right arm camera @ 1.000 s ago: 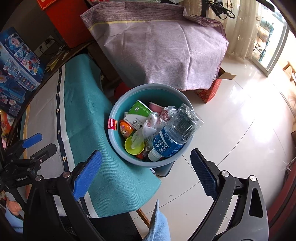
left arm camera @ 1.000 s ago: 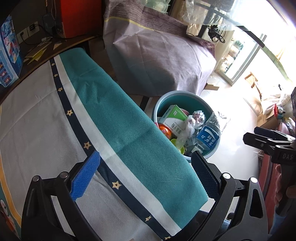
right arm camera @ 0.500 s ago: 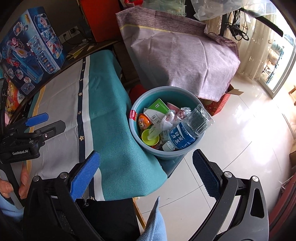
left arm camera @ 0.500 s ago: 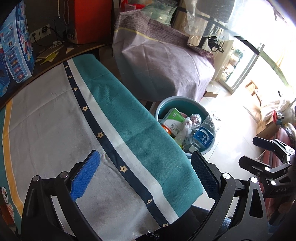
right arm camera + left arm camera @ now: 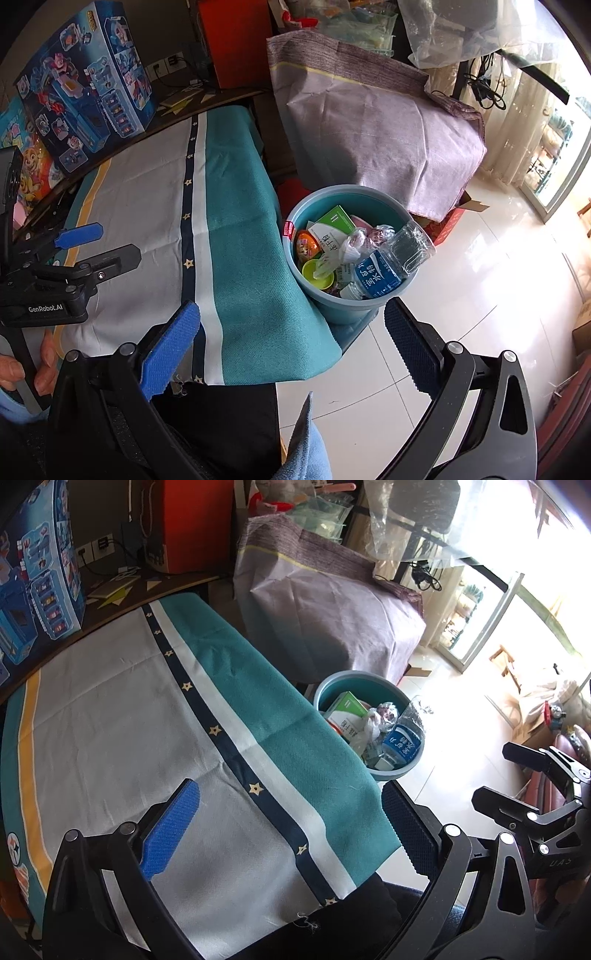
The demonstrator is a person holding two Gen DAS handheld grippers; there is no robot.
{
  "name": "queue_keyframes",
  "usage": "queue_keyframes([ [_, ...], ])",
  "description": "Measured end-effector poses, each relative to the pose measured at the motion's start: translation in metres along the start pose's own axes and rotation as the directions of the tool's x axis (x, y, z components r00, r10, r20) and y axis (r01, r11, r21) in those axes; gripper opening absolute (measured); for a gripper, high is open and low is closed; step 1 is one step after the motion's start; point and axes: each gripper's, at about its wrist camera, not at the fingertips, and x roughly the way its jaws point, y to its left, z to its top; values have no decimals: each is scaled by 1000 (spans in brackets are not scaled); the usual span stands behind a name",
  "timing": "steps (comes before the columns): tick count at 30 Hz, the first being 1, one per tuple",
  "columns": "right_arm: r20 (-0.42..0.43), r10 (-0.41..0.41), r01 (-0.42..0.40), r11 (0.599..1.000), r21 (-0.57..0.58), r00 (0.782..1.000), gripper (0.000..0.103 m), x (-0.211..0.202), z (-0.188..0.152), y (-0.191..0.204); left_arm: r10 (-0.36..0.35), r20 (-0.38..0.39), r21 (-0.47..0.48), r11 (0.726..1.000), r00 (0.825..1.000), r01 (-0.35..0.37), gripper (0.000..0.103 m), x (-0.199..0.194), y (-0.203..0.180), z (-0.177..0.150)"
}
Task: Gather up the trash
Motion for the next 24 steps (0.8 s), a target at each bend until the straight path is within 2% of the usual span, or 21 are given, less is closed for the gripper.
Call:
queue_keyframes([
  [10,-17,-14,14,1000,-8,1000,96,4,4,4,4,16,-37,999,1000,-4,99,0,8,2],
  [16,-32,-36,35,999,-10,999,96,12,4,3,34,43,-25,999,999,-33,99,-1,7,0],
  [24,-59,-38,38,999,-4,998,96,23,2,1,52,37,-22,998,998,-51,99,7,7,-4],
])
